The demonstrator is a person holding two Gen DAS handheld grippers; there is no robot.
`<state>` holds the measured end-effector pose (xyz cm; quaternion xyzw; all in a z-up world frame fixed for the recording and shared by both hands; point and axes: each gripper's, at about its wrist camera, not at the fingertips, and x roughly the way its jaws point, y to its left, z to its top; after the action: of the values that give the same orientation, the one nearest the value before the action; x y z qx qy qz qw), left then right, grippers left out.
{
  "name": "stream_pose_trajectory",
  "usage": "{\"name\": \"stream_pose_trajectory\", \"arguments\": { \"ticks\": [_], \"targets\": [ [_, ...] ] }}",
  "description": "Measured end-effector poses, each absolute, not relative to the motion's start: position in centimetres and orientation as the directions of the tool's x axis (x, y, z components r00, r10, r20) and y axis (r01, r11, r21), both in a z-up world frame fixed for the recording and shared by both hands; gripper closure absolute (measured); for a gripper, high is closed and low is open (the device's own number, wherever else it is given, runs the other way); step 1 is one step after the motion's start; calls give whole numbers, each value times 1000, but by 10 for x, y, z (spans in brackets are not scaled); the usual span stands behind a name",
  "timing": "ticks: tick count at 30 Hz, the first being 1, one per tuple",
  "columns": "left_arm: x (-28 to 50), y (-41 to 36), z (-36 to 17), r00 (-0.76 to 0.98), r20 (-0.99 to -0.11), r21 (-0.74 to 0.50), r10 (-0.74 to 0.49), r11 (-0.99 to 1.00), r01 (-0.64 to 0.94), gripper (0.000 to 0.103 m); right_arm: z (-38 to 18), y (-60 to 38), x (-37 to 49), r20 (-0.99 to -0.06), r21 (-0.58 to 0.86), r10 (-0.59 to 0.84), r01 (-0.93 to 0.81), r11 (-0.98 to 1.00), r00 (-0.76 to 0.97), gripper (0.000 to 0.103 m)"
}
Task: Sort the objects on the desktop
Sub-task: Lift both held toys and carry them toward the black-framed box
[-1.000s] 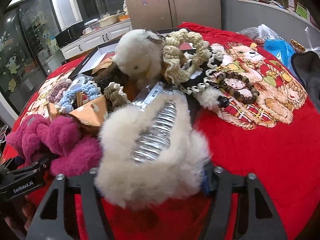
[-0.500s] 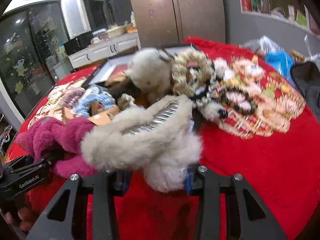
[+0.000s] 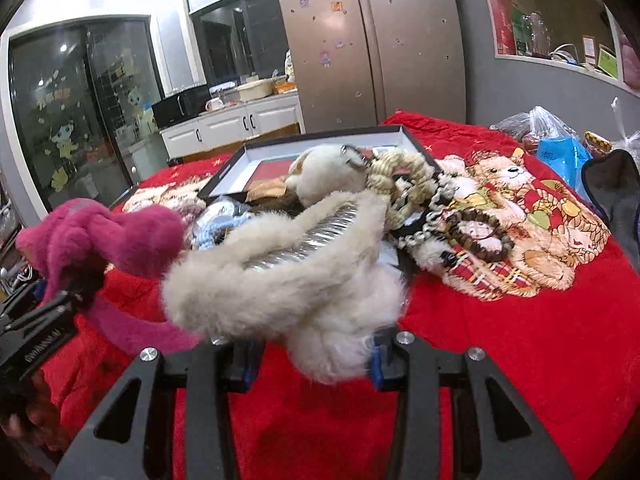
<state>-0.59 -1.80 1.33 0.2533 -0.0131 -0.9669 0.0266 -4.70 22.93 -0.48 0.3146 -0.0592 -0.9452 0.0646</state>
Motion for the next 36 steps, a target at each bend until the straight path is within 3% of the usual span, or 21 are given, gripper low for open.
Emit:
{"name": "stream_pose_trajectory", "arguments": {
  "ticks": [6,21,36],
  "targets": [
    [-4,-24,24,-899,-430,39,-83,-997,74,47,10,231,-35,-529,122,-146,95,-988,-836,62],
    [-5,-22,28,-901,-432,12,-27,-1000,24,47,14,225,-37,-523,111,-178,140,-984,-833,62],
    [-76,19,125,-949,-311,-23,46,-999,-41,47,106,234,-108,-436,96,-151,120,-988,-887,62]
  ]
}}
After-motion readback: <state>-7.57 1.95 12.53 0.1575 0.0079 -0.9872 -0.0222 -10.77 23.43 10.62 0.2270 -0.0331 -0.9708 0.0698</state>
